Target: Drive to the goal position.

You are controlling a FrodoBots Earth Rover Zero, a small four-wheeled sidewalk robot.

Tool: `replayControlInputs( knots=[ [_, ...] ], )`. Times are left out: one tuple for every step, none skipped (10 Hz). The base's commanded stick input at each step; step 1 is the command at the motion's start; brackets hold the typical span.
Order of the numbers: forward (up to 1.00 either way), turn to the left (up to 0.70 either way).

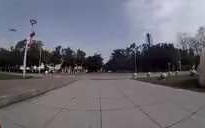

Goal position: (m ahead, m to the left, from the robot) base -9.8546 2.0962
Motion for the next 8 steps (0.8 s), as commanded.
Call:
replayControlInputs(
  knots=[
    [0.0, -0.92],
    [0.0, -0.68],
    [0.0, -0.44],
    [0.0, -0.21],
    [0.0, -0.09],
    [0.0, -0.76],
    [0.0, -1.0],
    [0.0, -1.0]
  ],
)
